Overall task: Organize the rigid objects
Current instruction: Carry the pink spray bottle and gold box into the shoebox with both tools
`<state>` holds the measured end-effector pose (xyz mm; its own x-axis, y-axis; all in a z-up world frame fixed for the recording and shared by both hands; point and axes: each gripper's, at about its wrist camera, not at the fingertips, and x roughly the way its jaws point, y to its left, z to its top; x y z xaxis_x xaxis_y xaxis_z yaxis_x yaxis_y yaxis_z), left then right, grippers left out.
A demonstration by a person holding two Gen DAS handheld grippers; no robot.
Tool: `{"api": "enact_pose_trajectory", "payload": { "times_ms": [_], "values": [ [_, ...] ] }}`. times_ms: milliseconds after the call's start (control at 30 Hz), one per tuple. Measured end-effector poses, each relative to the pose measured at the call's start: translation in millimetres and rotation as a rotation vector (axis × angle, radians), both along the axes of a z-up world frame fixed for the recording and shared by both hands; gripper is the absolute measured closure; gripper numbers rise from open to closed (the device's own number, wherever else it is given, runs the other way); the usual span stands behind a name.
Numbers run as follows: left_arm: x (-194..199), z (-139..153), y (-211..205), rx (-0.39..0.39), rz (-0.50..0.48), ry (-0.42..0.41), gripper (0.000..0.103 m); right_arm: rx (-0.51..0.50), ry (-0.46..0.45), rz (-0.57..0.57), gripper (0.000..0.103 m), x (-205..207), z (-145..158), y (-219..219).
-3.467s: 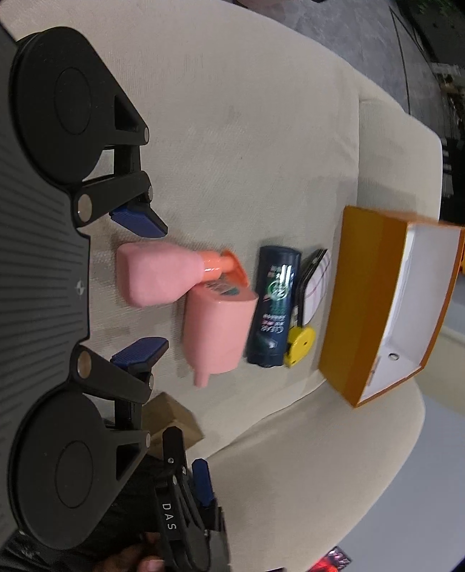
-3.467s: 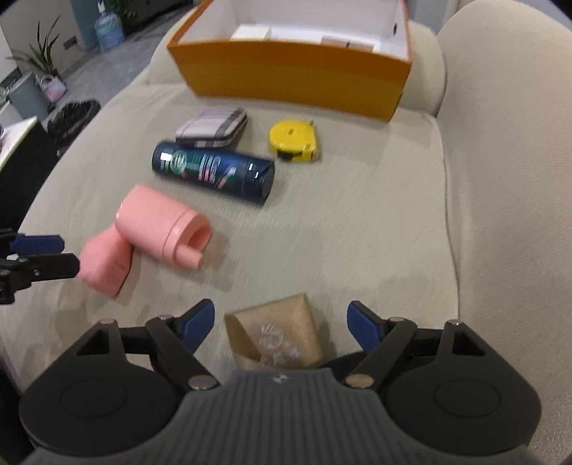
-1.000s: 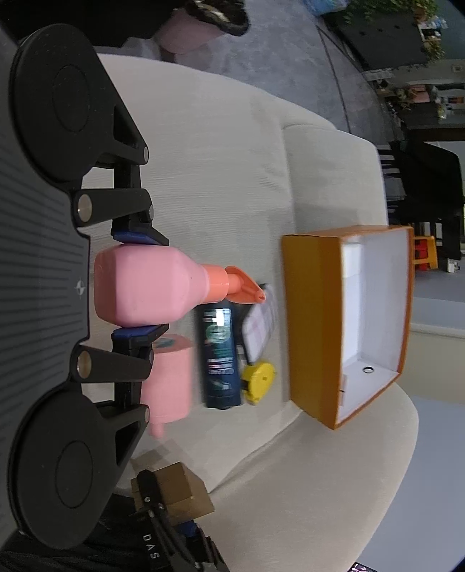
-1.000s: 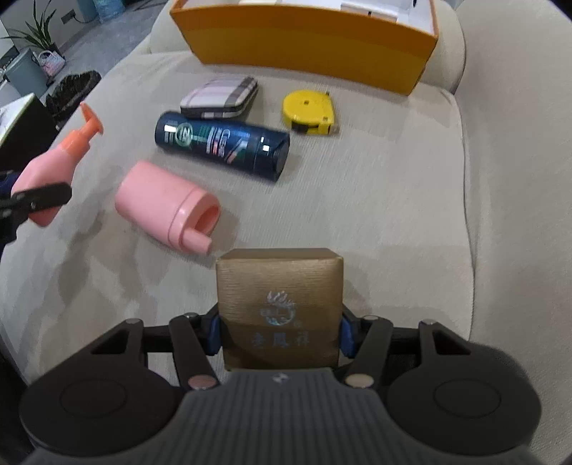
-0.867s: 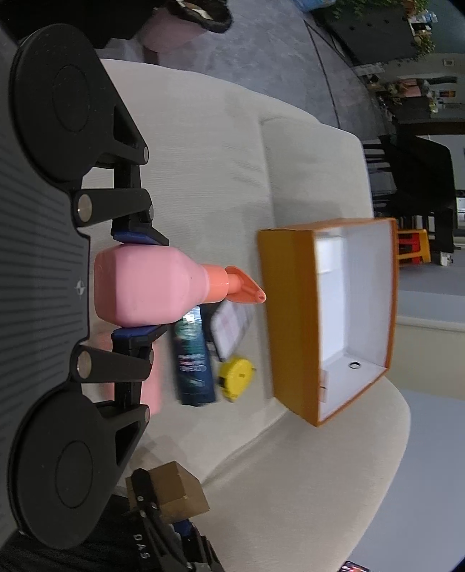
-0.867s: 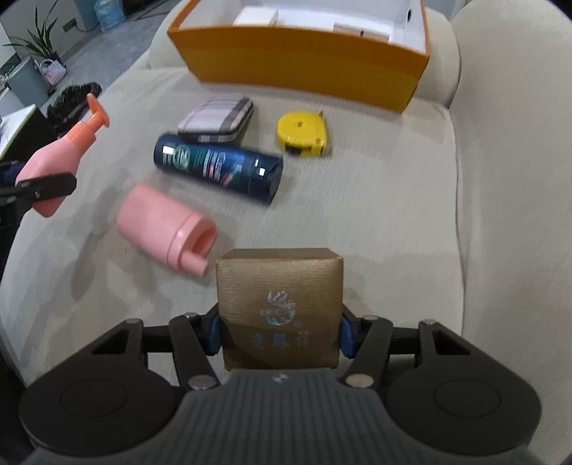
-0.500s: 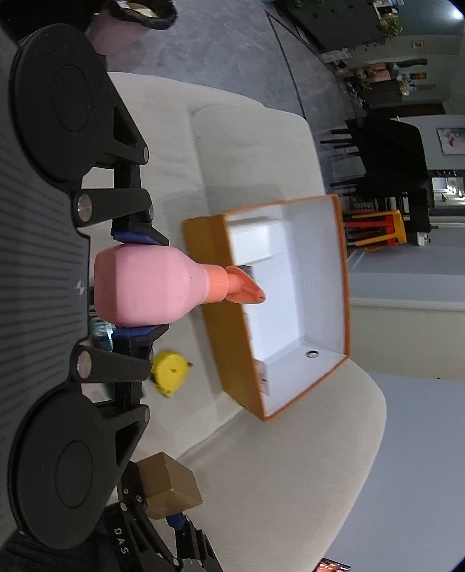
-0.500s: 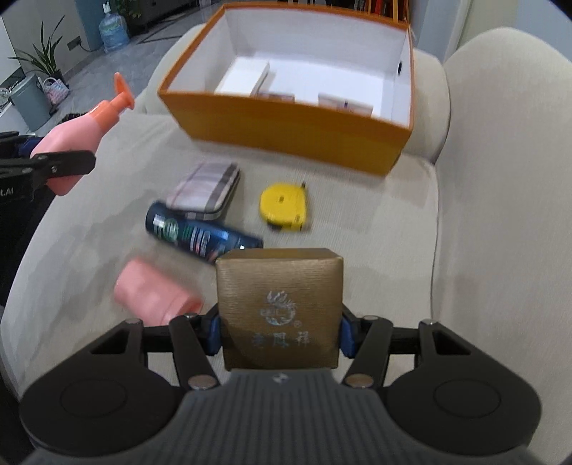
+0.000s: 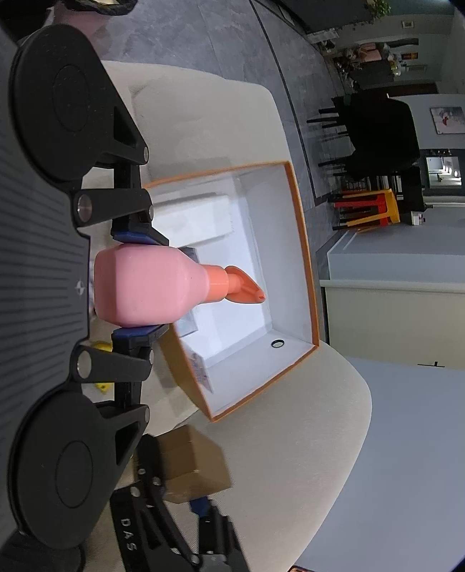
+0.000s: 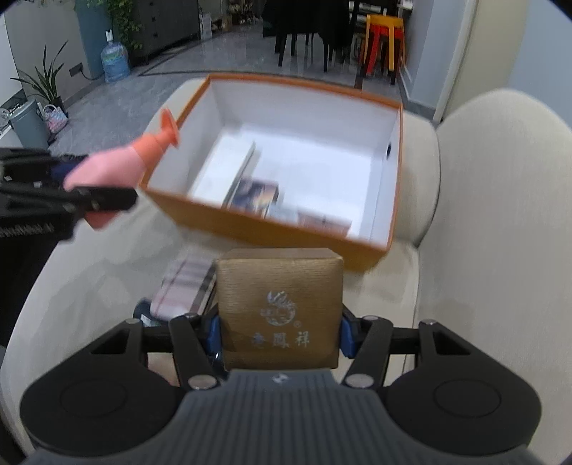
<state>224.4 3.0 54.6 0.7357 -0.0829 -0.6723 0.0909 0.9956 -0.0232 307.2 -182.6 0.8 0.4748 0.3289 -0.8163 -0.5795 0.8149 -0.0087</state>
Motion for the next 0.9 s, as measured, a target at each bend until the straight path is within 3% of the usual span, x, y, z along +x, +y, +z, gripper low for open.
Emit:
{"api": "enact_pose_trajectory", "payload": {
  "times_ms": [133,333,733,900],
  "values": [
    [28,1,-4,0.051,-0.016,0.003,0.055,0.008,-0.036,0.001,0.044,22,16,9],
    [70,-7,-3,0.049,-0.026,0.024,0.055,0.025,-0.039,0.0,0.045,63,23,27],
    [145,-48,7,0.157,-0.141,0.094,0.055,-0.014,0.023,-0.03,0.045,135,-16,60],
    [176,-70,15,0.121,-0.143,0.17,0.055,-0.07,0.054,-0.038,0.045,160,-40,69]
  ]
}}
